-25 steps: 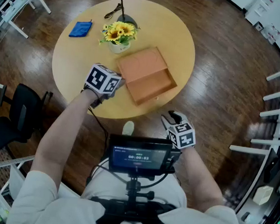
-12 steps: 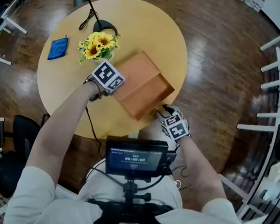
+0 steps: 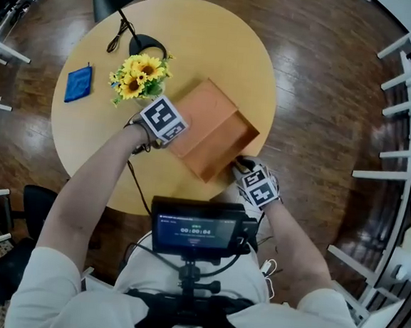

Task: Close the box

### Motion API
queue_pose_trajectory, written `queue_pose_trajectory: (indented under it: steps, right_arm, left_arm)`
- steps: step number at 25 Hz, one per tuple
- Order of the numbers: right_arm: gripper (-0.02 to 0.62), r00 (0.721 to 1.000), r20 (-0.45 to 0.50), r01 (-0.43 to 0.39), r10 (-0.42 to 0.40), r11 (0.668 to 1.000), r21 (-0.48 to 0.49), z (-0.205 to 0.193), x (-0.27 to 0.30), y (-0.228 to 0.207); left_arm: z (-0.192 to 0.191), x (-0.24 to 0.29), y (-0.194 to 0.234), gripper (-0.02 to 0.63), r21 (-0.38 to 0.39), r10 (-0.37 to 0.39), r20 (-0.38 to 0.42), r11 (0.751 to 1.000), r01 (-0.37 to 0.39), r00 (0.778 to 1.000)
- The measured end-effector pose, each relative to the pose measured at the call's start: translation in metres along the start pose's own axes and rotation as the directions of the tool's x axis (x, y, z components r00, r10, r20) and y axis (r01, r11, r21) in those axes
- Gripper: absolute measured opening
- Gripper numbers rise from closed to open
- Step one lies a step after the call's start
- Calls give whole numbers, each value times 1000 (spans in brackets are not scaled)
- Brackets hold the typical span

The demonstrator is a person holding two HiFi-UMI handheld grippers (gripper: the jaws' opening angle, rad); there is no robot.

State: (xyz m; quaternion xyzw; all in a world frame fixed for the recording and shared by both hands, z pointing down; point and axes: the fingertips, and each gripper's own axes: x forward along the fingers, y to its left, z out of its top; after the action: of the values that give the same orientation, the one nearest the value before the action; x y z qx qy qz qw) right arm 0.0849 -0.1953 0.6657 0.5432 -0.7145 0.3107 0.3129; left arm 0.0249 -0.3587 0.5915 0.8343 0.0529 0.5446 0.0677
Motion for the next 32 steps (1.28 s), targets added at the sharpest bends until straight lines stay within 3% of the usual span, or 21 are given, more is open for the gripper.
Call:
queue_pose_trajectory:
  steps: [15,23,28,32]
  right_arm:
    - [74,1000,-19,-25,25,1000,-13,87,60,2]
    - [74,999,-28,-45,45,999,-18,87,60,3]
    - [81,998,-33,-57,56,998,-9,86,59,2]
    - [123,995,-82,-66,65,998,-20,71,54,5]
  left_arm:
    - [4,-1,-5,18,32,-30,15,999,29,999]
    - [-1,0,-4,18,32,-40,3,999,40,999]
    - [5,-4,-4,18,19,-38,45,999,37,998]
    - [5,-7,-1,18,-20,-20,91,1000,22,996]
